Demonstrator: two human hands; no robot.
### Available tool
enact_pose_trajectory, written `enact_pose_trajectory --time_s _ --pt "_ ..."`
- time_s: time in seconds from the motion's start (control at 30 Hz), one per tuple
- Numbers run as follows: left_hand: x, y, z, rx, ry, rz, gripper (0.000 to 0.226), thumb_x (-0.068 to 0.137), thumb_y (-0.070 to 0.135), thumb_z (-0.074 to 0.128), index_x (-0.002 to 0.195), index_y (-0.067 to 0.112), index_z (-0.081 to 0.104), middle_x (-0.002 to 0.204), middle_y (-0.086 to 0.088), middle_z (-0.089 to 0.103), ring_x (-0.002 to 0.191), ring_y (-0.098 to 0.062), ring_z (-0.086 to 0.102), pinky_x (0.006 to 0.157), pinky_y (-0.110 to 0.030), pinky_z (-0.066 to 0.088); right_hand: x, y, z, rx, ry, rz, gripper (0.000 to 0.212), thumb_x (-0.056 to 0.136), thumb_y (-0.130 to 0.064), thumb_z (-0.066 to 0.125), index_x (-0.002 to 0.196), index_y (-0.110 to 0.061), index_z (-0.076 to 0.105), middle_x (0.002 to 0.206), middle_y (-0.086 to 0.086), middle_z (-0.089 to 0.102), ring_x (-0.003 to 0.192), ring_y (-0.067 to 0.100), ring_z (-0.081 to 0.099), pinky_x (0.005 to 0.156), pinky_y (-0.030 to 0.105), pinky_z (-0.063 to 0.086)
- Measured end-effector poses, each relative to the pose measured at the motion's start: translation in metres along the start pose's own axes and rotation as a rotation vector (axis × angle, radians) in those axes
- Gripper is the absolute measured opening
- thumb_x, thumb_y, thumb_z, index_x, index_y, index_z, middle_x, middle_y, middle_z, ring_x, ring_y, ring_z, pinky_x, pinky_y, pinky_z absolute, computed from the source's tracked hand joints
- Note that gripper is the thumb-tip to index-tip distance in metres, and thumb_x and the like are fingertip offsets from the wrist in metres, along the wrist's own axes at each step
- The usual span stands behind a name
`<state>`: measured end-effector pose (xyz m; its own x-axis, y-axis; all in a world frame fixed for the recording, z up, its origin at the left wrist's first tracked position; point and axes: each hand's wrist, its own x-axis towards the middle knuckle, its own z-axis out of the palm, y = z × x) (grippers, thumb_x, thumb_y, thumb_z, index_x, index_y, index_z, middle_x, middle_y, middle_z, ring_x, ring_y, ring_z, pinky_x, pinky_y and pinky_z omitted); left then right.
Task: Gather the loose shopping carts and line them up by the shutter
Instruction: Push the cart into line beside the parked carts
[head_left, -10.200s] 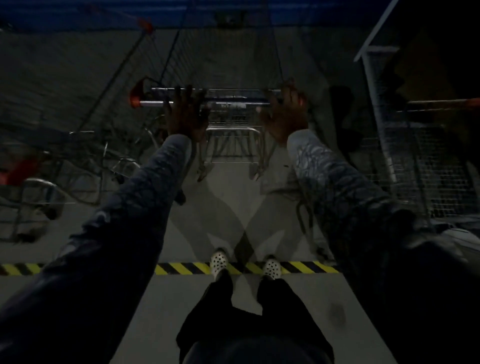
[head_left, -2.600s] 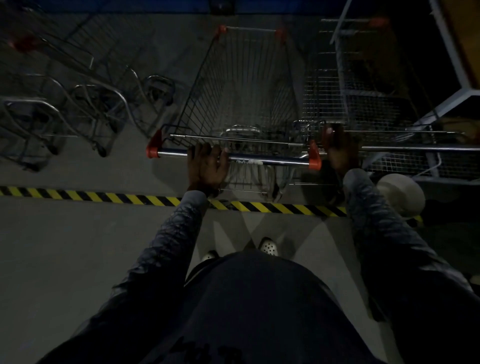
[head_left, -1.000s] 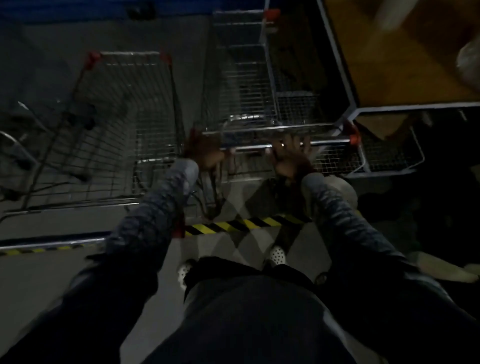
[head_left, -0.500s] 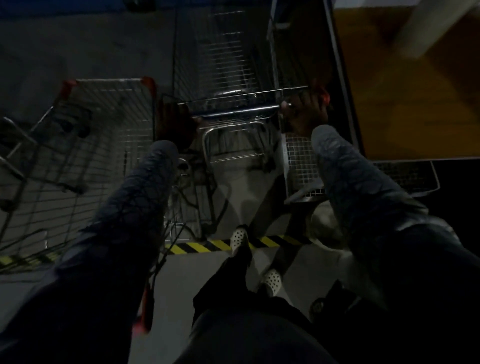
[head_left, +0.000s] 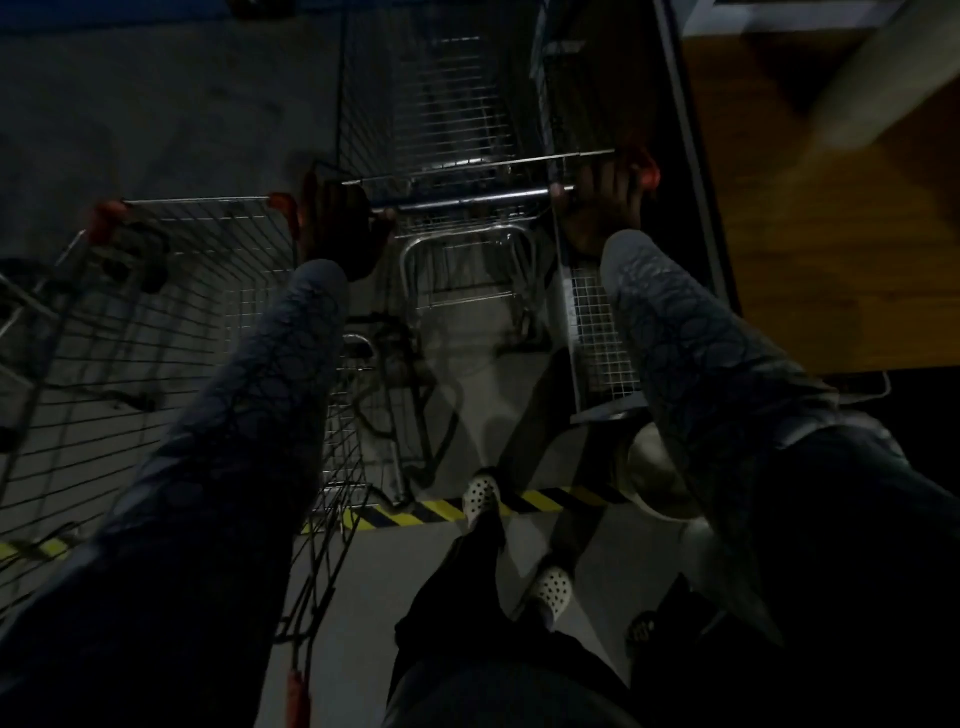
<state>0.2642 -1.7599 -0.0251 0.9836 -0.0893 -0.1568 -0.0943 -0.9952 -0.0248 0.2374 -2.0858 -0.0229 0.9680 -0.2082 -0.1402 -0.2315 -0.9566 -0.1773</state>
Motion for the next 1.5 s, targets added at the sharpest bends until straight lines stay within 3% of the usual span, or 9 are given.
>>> enact_pose_trajectory --time_s 0.13,0.23,0.37,0.57,0.8,0.87,1.03,1.2,1.5 --pt "-0.047 0.001 0.001 0.071 0.064 0.080 0.070 0.101 0.059 0.028 0.119 -0.002 0.059 0.120 -0.029 0.059 0.135 -0.044 0.037 0.121 -0.056 -0.008 -0.041 0.010 0.004 -0.016 0.014 -0.029 0.067 0.105 -0.055 0.029 0.151 -0.007 0.037 0.158 0.022 0.031 0.148 0.039 0.024 0.121 0.050 0.007" --pt "-0.089 -0.002 0.012 0.062 0.115 0.072 0.071 0.098 0.057 0.034 0.106 -0.007 0.062 0.102 -0.030 0.063 0.129 -0.045 0.047 0.121 -0.060 0.006 -0.082 0.012 0.008 -0.039 0.038 -0.040 0.083 0.097 -0.062 0.012 0.149 -0.005 0.042 0.155 0.023 0.036 0.147 0.039 0.029 0.121 0.046 0.008" --pt "-0.153 -0.010 0.028 -0.037 0.189 0.053 0.071 0.096 0.056 0.035 0.106 -0.008 0.064 0.117 -0.033 0.062 0.135 -0.043 0.041 0.119 -0.057 0.020 -0.135 0.015 0.011 -0.026 0.031 -0.082 0.068 0.102 -0.056 0.023 0.147 -0.009 0.043 0.155 0.021 0.037 0.146 0.039 0.029 0.120 0.047 0.012" --pt "-0.230 0.001 0.051 -0.049 0.115 -0.004 0.091 0.086 0.070 0.013 0.124 0.000 0.058 0.138 -0.031 0.049 0.143 -0.041 0.030 0.123 -0.051 0.003 -0.221 0.043 0.021 0.041 0.098 -0.114 0.078 0.093 -0.060 0.021 0.130 -0.003 0.060 0.138 0.029 0.053 0.132 0.048 0.046 0.114 0.056 0.027" --pt "-0.310 0.003 0.079 -0.089 0.111 0.026 0.093 0.091 0.078 0.013 0.140 0.008 0.050 0.149 -0.023 0.043 0.145 -0.036 0.030 0.123 -0.050 0.004 -0.328 0.068 0.026 0.027 0.044 -0.049 0.072 0.100 -0.056 0.017 0.147 -0.008 0.044 0.155 0.025 0.033 0.145 0.041 0.027 0.119 0.050 0.012" --pt "-0.332 0.002 0.085 -0.053 0.134 0.058 0.091 0.093 0.075 0.011 0.129 0.007 0.060 0.136 -0.023 0.053 0.140 -0.035 0.037 0.123 -0.050 0.005 -0.356 0.073 0.033 0.041 0.076 -0.033 0.084 0.092 -0.061 0.009 0.143 -0.007 0.047 0.149 0.027 0.039 0.141 0.042 0.033 0.119 0.051 0.016" --pt "-0.389 0.006 0.083 -0.018 0.225 0.163 0.076 0.095 0.067 0.024 0.104 0.007 0.069 0.104 -0.016 0.064 0.120 -0.034 0.054 0.121 -0.054 0.013 -0.414 0.082 0.046 0.002 0.141 -0.034 0.061 0.100 -0.050 0.032 0.128 -0.003 0.059 0.132 0.031 0.053 0.126 0.051 0.048 0.112 0.060 0.027" --pt "-0.438 0.004 0.073 -0.047 0.120 0.177 0.084 0.092 0.072 0.015 0.112 0.006 0.063 0.115 -0.017 0.060 0.132 -0.030 0.044 0.124 -0.051 0.002 -0.465 0.084 0.058 0.011 0.179 0.026 0.065 0.099 -0.051 0.032 0.125 0.001 0.061 0.130 0.036 0.055 0.123 0.055 0.050 0.111 0.063 0.029" --pt "-0.517 0.004 0.070 -0.228 0.161 0.092 0.067 0.097 0.066 0.038 0.131 0.011 0.054 0.153 -0.013 0.040 0.153 -0.030 0.009 0.123 -0.049 0.009 -0.527 0.090 0.064 0.035 0.107 0.074 0.082 0.094 -0.058 0.015 0.152 -0.006 0.037 0.156 0.031 0.029 0.147 0.048 0.023 0.121 0.051 0.007"
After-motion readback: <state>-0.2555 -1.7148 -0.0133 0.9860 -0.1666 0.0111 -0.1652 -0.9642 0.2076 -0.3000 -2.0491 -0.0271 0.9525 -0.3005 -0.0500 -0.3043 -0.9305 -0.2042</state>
